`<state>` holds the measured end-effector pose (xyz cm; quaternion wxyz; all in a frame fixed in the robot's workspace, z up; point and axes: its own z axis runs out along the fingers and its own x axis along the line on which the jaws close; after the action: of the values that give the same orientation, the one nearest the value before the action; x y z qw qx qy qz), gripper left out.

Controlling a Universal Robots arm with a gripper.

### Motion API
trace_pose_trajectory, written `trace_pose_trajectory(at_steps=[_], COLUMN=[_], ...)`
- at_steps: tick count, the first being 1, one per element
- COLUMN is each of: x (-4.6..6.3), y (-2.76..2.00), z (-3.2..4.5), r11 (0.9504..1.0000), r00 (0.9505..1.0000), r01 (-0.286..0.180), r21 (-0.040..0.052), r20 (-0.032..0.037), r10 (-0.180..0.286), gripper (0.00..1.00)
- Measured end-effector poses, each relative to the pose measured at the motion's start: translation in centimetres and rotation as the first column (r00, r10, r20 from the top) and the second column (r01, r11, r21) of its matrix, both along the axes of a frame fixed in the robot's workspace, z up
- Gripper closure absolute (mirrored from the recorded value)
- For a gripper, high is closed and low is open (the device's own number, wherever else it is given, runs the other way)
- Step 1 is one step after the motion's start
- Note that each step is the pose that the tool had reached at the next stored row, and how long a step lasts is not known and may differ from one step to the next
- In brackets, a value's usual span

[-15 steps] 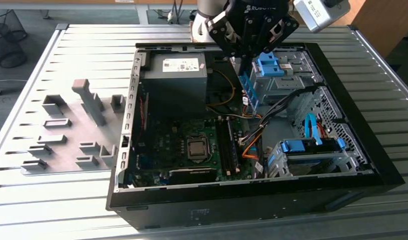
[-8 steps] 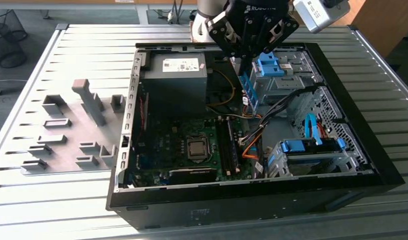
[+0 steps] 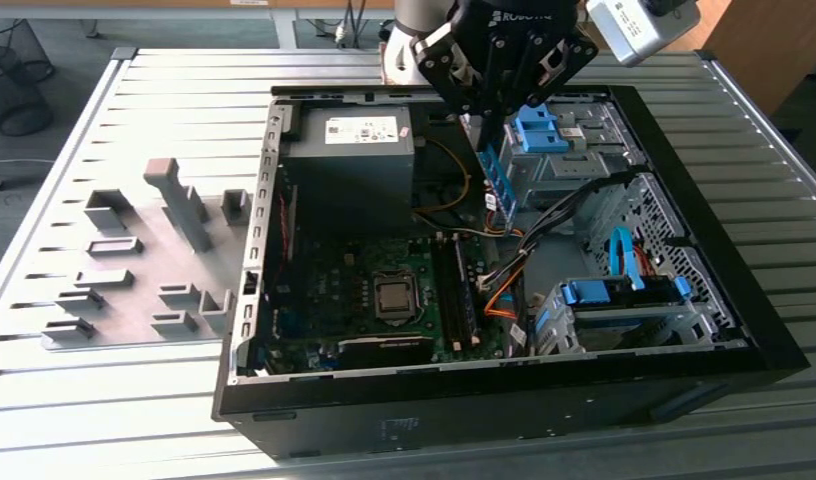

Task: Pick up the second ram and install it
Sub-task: 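Insert the second ram into the second slot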

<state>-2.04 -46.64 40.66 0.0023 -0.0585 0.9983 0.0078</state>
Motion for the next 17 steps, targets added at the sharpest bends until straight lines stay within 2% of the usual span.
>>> trace_pose_trajectory(at_steps=[5, 17], x=[0.0, 0.0], y=[0.00, 0.00], z=[-0.64, -2.81], r11=[0.9979, 0.9960], r00=[0.9979, 0.9960], r01=[0.065, 0.089], r21=[-0.0002, -0.0006], r20=[0.0000, 0.0000], r10=[-0.065, -0.089], gripper=[0.86, 0.86])
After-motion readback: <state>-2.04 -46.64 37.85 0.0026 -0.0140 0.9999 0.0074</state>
